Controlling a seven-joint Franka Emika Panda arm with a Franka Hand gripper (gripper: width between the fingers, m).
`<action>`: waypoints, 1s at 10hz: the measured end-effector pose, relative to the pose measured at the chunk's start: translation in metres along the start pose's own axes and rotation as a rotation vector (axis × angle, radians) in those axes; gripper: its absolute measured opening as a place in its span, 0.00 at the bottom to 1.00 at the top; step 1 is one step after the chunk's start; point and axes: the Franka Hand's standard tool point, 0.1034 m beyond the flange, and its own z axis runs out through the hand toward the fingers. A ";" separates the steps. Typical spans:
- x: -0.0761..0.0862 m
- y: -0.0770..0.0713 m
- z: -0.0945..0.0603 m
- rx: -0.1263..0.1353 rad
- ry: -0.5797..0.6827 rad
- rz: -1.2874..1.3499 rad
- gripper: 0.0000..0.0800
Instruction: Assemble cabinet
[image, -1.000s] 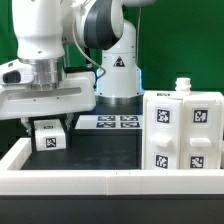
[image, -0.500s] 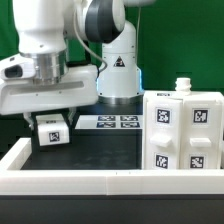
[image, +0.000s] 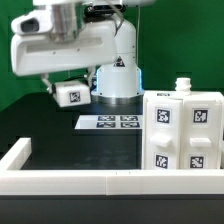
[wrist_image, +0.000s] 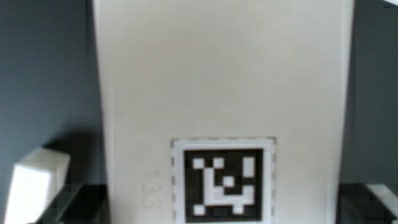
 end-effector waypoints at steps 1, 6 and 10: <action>0.009 -0.012 -0.012 0.000 -0.002 0.025 0.70; 0.099 -0.092 -0.050 -0.034 -0.014 0.222 0.70; 0.123 -0.100 -0.046 -0.043 -0.006 0.249 0.70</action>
Offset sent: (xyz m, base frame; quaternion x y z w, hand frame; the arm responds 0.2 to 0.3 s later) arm 0.0443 0.0637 0.0407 -0.0290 -0.0438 0.0865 0.9949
